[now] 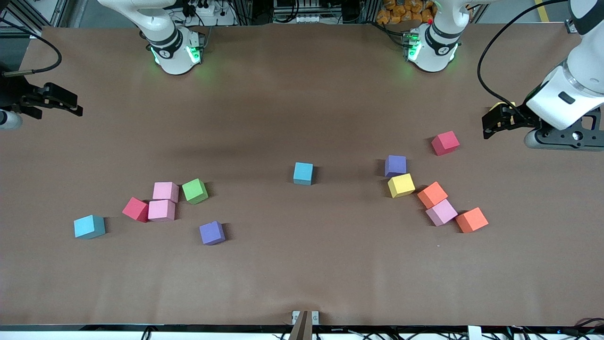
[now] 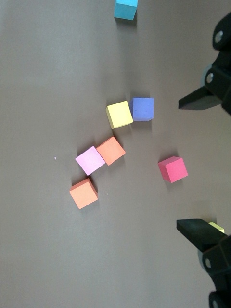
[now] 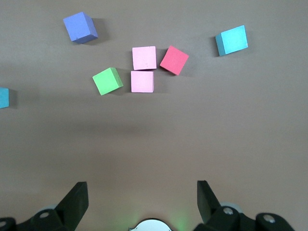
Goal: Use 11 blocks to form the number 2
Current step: 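Reach the right gripper to the red cube while the left gripper reaches the cyan cube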
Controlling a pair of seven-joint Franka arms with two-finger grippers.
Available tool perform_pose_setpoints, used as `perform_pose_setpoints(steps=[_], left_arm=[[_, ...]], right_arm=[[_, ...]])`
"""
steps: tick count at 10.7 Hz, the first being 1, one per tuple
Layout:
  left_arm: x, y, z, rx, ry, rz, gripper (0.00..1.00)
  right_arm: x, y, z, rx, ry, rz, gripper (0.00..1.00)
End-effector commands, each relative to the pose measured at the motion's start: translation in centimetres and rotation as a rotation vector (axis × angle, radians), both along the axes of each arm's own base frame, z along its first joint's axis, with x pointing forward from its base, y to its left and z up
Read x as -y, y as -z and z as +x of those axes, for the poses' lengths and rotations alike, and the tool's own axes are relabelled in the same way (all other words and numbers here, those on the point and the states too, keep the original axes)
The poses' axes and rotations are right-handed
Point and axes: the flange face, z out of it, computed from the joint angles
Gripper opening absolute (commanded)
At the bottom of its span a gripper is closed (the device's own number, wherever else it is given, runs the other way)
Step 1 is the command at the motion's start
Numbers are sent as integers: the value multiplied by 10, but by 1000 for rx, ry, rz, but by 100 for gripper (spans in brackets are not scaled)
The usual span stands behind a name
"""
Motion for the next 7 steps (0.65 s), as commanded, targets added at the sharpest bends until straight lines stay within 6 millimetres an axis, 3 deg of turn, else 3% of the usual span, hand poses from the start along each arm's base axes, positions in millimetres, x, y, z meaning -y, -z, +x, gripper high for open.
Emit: perform_pose_setpoints(steps=[1,4,7], left_arm=[[-6,-8,-4,1,-7,-33,100],[-7,-6,-4,-6,-12,-51,100],[-8,-3,-3,-11,-15,-50,100]], right_arm=[[0,-2,-7,-1,16,6,100],[-1,0,-7,-4,15,6,100],[-1,14,3,-3,15,5,100]])
